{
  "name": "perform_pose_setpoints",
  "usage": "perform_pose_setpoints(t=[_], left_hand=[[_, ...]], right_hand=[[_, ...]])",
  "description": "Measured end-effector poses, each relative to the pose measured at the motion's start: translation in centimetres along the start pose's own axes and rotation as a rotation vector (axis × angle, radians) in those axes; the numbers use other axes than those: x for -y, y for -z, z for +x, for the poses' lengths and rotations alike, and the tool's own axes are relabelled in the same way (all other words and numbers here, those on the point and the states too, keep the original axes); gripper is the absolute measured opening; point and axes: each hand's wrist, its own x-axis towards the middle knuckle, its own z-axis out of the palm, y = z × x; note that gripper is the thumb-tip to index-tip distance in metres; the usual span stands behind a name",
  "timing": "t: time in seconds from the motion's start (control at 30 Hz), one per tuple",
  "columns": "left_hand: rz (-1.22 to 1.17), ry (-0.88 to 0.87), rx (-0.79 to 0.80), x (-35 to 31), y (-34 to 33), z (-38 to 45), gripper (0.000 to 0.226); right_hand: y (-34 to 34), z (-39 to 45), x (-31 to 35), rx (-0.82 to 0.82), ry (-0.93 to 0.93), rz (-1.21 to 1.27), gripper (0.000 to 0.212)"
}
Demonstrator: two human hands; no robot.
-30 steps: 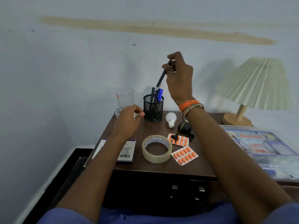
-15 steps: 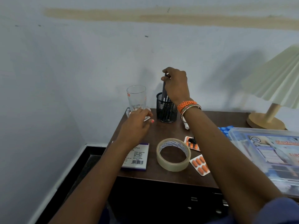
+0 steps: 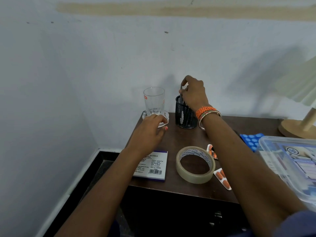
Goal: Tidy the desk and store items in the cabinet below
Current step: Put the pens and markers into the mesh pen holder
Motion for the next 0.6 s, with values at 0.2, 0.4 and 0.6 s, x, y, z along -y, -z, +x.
perform_pose_setpoints(t=[0.2,0.4,0.6], left_hand=[[-0.018,0.008,0.036,0.0,0.0,-0.2,0.026],[-0.033,-0.004,0.025,-0.2,-0.1,0.0,0.026],[-0.162,-0.08,-0.089,-3.2,0.5,0.6,0.023]], right_hand=[[0.3,0.0,-0.4,0.095,-0.029,-0.082,0.039],[3.3,0.0,1.6,-0.022,-0.027,-0.098,0.041],[10.4,-1.1,5.2,-0.245,0.075,-0.141,0.031]])
